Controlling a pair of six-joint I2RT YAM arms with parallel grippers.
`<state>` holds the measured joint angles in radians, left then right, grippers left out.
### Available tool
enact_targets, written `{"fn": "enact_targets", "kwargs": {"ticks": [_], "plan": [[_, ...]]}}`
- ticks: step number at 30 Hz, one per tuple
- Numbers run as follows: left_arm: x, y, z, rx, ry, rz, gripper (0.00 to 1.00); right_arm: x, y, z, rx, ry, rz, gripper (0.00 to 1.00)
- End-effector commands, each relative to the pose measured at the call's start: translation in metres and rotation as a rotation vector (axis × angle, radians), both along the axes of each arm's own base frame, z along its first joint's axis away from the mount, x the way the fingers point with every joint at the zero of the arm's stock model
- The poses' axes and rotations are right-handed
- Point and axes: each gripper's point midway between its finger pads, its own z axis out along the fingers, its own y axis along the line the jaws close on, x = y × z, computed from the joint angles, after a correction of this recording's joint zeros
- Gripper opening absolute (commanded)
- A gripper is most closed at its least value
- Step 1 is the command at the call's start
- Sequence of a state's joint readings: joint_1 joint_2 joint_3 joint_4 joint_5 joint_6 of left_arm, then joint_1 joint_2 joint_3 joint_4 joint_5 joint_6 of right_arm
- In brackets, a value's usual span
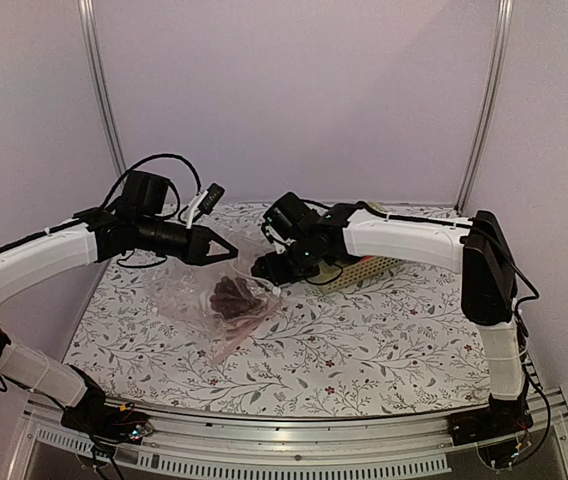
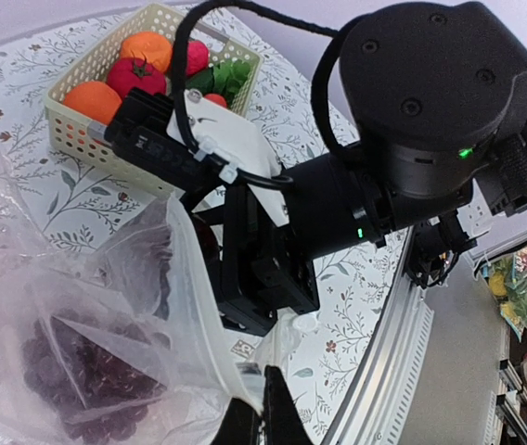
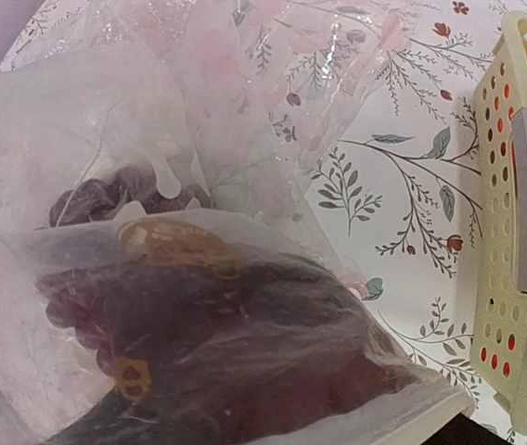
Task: Place the food in the zip-top bag and seal the zipper
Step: Place the fake fruit in the zipper food storage bag.
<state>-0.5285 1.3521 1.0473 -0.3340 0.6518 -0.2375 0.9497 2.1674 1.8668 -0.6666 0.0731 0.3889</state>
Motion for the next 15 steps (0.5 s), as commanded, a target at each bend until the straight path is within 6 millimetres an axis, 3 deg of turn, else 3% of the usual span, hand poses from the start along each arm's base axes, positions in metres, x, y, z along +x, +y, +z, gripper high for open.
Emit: {"fn": "enact_targets", "kwargs": {"ticks": [1,6,15], "plan": [[-0.008,-0.005,0.008,-0.023,-0.026,-0.037,0.00,-0.001,0.001,-0.001,0.013,0.010,0.029,0.82],[-0.007,-0.005,0.007,-0.022,-0.024,-0.037,0.00,-0.006,0.008,0.016,0.067,-0.003,0.076,0.92],[-0.007,-0.005,0.007,-0.019,-0.024,-0.036,0.00,-0.014,0.016,0.029,0.144,-0.019,0.132,0.93]]}}
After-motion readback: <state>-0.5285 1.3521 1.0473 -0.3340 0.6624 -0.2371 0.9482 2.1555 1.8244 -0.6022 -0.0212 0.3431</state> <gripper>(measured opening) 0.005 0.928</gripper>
